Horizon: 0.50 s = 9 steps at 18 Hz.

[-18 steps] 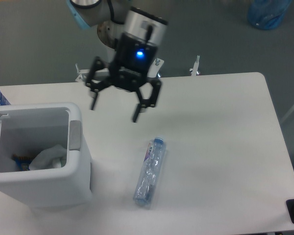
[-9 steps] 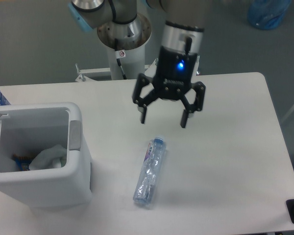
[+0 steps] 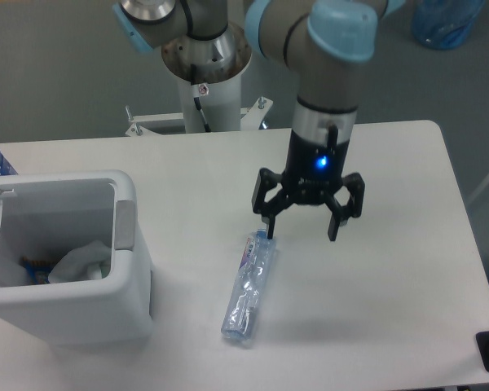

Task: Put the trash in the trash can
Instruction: 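Lower the gripper around the bottle's cap end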

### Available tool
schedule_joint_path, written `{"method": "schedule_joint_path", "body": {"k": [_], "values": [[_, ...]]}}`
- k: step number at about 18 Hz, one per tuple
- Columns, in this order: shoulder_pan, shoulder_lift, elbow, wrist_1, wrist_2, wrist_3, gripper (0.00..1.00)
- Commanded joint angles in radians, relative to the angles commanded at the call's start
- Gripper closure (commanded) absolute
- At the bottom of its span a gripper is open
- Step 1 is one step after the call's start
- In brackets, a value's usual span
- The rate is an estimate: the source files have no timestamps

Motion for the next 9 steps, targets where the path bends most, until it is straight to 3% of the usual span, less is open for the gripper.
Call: {"method": "schedule_joint_path", "body": {"k": [3,6,9], "values": [[-0.023,-0.058,0.021,0.015,0.0,-0.001,0.0],[-0.055,-0.12,0.031,0.084,0.002,-0.003,0.0],[-0.101,-0.155,0.031,0.107,0.115,-0.006,0.0]]}}
